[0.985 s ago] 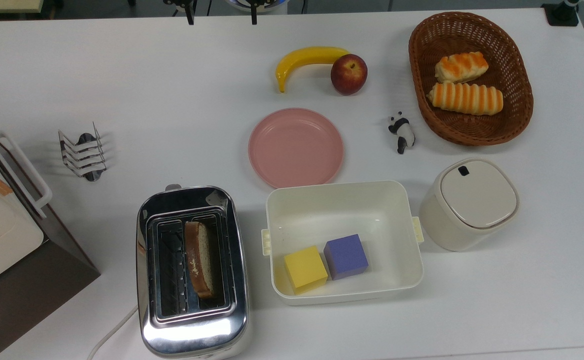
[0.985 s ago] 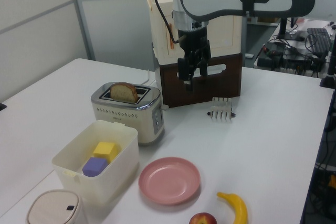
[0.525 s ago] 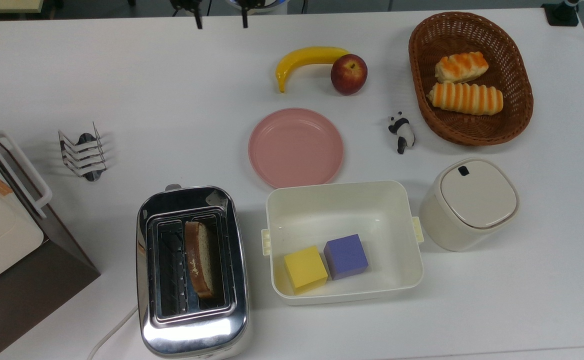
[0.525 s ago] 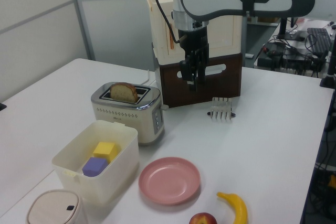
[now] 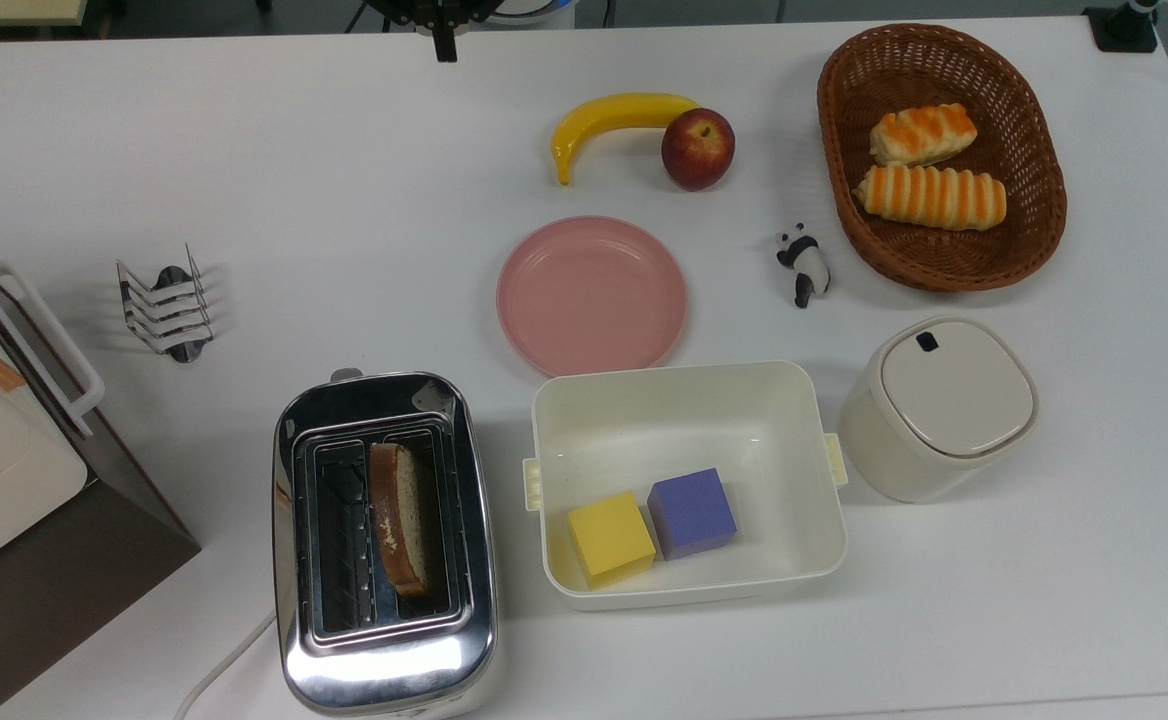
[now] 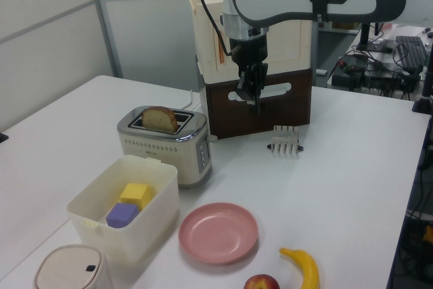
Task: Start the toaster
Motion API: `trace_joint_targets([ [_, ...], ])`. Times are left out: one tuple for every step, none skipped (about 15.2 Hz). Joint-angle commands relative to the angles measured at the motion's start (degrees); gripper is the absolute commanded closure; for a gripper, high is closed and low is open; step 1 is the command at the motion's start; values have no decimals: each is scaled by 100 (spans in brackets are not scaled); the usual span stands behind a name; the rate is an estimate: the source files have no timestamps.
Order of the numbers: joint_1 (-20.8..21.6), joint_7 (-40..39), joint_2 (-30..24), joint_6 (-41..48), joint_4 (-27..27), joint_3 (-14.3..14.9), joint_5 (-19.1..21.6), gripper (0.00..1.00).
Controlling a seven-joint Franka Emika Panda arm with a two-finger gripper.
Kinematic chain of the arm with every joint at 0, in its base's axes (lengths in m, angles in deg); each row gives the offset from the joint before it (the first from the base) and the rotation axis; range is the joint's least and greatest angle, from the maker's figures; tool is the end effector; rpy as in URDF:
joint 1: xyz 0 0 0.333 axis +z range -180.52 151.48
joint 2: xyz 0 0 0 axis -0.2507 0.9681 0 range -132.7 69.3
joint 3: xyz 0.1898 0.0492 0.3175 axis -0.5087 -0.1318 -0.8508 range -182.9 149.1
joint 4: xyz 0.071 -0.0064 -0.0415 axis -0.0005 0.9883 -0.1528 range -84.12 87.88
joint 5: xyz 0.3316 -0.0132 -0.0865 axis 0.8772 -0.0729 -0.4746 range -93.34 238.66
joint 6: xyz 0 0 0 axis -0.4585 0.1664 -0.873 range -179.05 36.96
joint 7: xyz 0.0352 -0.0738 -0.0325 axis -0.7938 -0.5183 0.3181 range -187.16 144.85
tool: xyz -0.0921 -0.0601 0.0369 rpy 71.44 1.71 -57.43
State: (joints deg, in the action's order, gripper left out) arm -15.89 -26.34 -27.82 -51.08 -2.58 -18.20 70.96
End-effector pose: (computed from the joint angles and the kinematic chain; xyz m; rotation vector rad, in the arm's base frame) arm 0.5226 -0.0047 0.6660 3.1116 0.1377 -0.0668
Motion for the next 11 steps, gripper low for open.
trace_joint_targets([
  [-4,-132,16,-182,25,34,83,100],
  [-13,-149,120,-218,-54,43,83,100],
  [-22,-254,243,-218,-151,60,74,100],
  [-83,-446,349,-227,-239,60,74,100],
  [-144,-631,446,-227,-344,60,74,100],
  [-188,-772,534,-244,-441,60,74,100],
  [-241,-852,604,-383,-503,60,74,100],
  [-320,-870,666,-646,-504,60,74,100],
  [-364,-853,771,-944,-504,60,65,100],
  [-391,-844,920,-1174,-512,60,56,100],
  [-434,-853,1034,-1393,-512,69,39,100],
])
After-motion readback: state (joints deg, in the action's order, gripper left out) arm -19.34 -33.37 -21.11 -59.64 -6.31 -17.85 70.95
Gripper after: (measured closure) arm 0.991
